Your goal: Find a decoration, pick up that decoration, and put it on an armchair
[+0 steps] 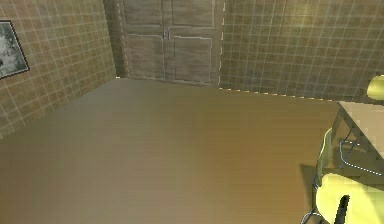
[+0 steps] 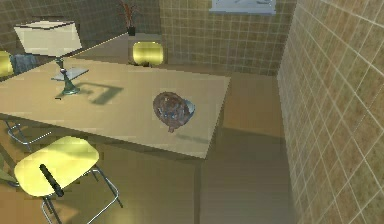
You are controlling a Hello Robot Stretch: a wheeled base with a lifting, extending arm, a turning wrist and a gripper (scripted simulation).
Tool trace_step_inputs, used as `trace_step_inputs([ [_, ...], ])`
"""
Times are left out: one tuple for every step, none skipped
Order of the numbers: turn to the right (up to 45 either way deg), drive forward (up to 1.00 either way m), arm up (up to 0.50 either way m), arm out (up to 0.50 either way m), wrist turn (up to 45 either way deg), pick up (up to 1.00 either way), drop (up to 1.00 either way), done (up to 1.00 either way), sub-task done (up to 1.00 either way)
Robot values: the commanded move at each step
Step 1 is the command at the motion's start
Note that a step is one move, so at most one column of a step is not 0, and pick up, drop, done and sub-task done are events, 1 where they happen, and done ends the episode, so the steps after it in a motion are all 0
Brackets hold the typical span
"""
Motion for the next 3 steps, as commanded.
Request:
trace_step_inputs([
  [0.0,0.00,0.50,0.00,0.0,0.00,0.00,0.00,0.00],
  [0.0,0.00,0.38,0.00,0.0,0.00,0.00,0.00,0.00],
  [0.0,0.00,0.00,0.50,0.0,0.00,0.00,0.00,0.00],
])
